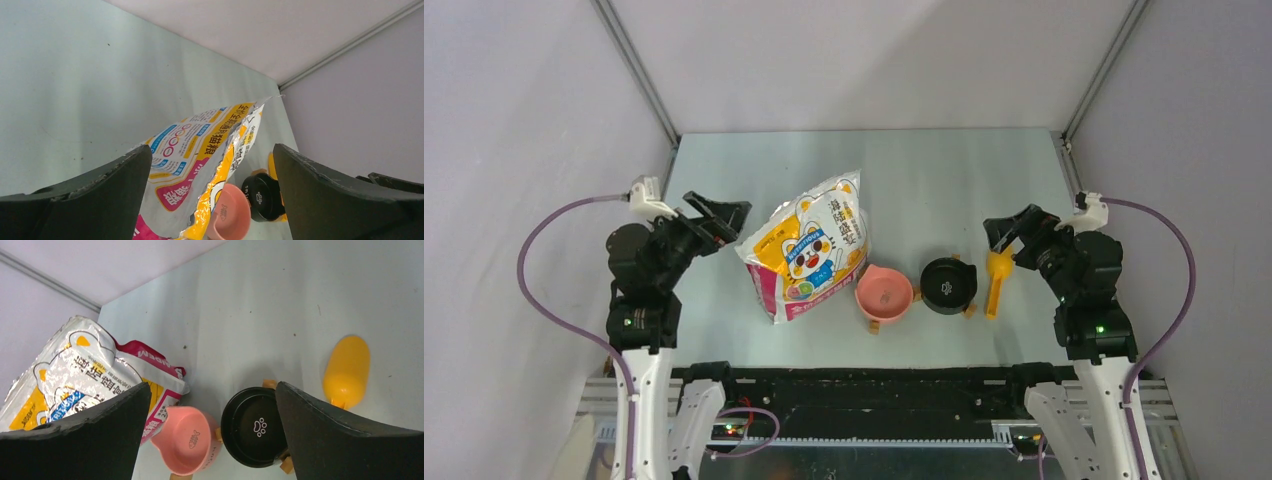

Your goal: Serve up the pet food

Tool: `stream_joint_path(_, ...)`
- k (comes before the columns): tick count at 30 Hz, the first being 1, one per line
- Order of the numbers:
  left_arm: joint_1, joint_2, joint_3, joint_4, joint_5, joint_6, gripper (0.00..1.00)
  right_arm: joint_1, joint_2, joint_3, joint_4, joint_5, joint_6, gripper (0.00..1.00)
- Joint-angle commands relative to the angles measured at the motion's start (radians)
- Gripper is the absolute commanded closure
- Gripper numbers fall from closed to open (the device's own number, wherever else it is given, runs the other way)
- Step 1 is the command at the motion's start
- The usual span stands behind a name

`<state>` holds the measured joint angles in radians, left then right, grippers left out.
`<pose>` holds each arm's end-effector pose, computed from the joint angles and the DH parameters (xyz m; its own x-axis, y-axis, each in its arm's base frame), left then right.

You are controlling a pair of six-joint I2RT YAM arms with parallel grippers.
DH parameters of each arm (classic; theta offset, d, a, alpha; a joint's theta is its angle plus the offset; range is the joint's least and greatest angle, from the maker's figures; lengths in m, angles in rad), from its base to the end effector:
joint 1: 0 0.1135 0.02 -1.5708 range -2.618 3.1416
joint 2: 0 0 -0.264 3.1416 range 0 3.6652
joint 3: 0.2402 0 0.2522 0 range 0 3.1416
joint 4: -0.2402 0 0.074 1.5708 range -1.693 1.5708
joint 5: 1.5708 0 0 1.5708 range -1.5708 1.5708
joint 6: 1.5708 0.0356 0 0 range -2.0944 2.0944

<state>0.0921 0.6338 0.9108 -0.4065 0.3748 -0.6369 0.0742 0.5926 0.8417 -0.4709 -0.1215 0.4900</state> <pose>0.1334 -0.0008 0.3807 -0.2675 -0.5805 -0.7691 0.1453 0.7647 -0.6277 0.1296 0.0140 0.3554 -0.2837 0.4474 -0.8482 -0.0657 0.8734 0.4826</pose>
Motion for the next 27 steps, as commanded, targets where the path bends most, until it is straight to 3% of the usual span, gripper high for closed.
stream_joint_path(1, -0.002, 0.026, -0.01, 0.049, 0.069, -0.003, 0.01, -0.004, -0.012, -0.007, 0.078, -0.078, -0.045, 0.0)
stream_joint_path(6, -0.065, 0.065, -0.018, 0.048, 0.022, 0.022, 0.01, -0.002, -0.009, -0.037, 0.121, -0.154, -0.077, 0.0)
stream_joint_path(11, -0.263, 0.148, 0.07, -0.041, -0.133, 0.146, 0.01, -0.002, 0.016, -0.048, 0.144, -0.297, -0.112, 0.0)
stream_joint_path(20, -0.41, 0.282, 0.157, -0.143, -0.248, 0.277, 0.01, -0.004, 0.03, -0.049, 0.083, -0.295, -0.111, 0.0)
stream_joint_path(24, -0.439, 0.303, 0.157, -0.152, -0.246, 0.287, 0.21, -0.004, 0.042, -0.049, 0.083, -0.319, -0.107, 0.0)
stream_joint_path(27, -0.466, 0.308, 0.157, -0.176, -0.278, 0.297, 0.42, -0.006, 0.071, -0.049, 0.099, -0.37, -0.086, 0.0)
